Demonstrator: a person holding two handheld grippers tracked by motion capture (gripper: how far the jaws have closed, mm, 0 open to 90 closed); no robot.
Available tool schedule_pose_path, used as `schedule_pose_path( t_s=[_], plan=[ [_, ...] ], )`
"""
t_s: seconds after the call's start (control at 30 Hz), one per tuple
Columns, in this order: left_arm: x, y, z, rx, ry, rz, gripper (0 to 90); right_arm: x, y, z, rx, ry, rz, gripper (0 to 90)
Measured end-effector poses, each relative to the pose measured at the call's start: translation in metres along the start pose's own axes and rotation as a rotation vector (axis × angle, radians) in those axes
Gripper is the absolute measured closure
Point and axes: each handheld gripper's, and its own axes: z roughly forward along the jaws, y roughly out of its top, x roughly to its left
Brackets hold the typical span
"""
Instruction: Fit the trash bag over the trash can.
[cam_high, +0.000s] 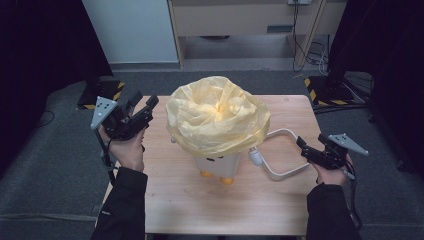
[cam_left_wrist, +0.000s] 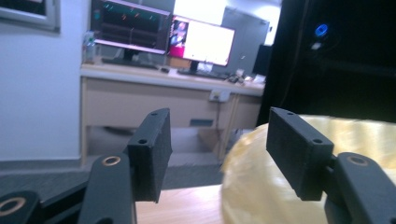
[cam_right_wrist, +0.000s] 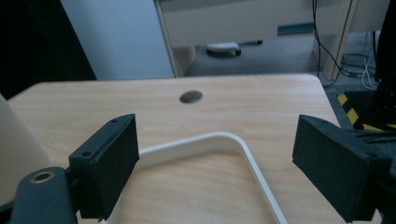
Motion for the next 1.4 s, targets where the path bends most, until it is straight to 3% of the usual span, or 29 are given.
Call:
schedule_pose_path(
  t_s=[0.13, 0.23, 0.4, 0.53, 0.73, 1.1, 1.4],
  plan=[
    [0.001, -0.01, 0.022, 0.05, 0.021, 0.006, 37.6, 0.009, 0.016, -0.004, -0.062, 0.012, 0.011, 14.7],
    [-0.002, -0.018, 0.032, 0.076, 0.009, -0.007, 37.6, 0.018, 0.03, -0.006, -0.097, 0.033, -0.002, 14.6],
    [-0.018, -0.025, 0.03, 0.077, -0.046, 0.008, 37.4, 0.037, 0.052, -0.008, -0.146, 0.067, -0.026, 13.1],
    [-0.027, -0.026, 0.026, 0.07, -0.057, 0.032, 37.5, 0.053, 0.067, -0.011, -0.19, 0.089, -0.036, 12.6],
    [-0.022, -0.029, 0.022, 0.076, -0.055, 0.028, 37.4, 0.071, 0.082, -0.013, -0.218, 0.11, -0.077, 12.5],
    [0.006, -0.041, 0.005, 0.095, -0.01, 0.021, 36.4, 0.061, 0.101, -0.024, -0.259, 0.091, -0.047, 13.4],
    [0.03, -0.073, -0.015, 0.177, 0.025, 0.036, 35.1, 0.055, 0.12, -0.035, -0.297, 0.074, -0.057, 17.6]
  ],
)
